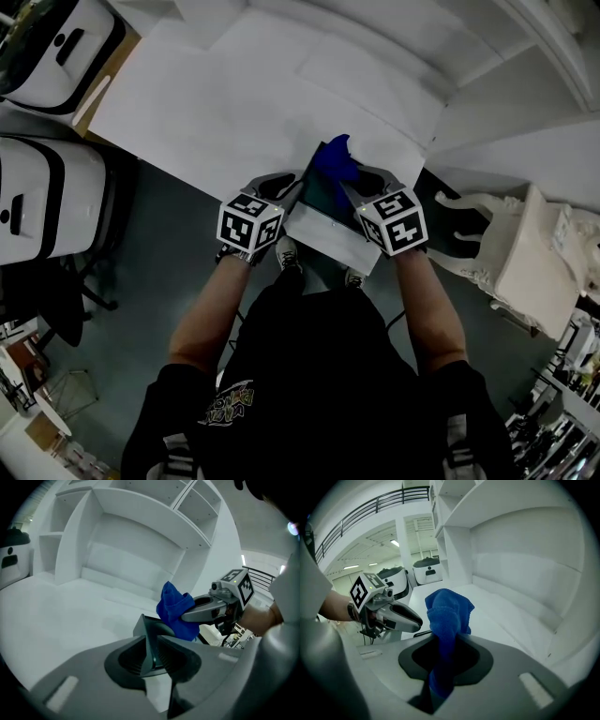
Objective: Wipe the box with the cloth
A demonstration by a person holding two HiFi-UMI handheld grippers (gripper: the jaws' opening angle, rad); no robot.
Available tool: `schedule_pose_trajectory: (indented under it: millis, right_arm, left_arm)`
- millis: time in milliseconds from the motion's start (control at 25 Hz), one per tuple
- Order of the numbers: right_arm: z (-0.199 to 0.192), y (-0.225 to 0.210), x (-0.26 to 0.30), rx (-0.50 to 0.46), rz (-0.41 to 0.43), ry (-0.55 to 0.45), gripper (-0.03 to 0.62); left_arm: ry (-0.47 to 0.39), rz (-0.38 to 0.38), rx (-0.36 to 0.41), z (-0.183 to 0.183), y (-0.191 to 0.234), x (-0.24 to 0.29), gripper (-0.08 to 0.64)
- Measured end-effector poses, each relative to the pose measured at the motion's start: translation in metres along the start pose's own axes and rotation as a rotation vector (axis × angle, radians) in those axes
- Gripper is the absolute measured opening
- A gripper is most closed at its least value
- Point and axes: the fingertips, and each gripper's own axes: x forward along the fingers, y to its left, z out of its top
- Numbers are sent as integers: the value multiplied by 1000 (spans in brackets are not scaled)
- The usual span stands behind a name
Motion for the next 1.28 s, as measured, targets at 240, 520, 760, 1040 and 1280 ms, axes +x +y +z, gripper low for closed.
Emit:
schedule_pose_trajectory:
  millis: [240, 520, 760, 1040, 1280]
  right_arm:
    - [9, 4, 24, -25, -50, 49, 94]
    - [10, -4, 53, -34, -117, 126, 94]
    - [3, -6, 66, -44, -165, 183, 94]
    - [2, -9, 70, -6, -168, 189, 94]
    - [-5, -18, 61, 19, -184, 199, 94]
  left_arm:
    - [27, -52, 19, -3, 3, 7, 66]
    - [32, -93, 4, -6, 6, 12, 66]
    - [22, -107, 23, -8, 1, 12, 37]
    - [22, -103, 28, -9, 3, 9, 37]
    - [20, -103, 13, -9, 2, 10, 35]
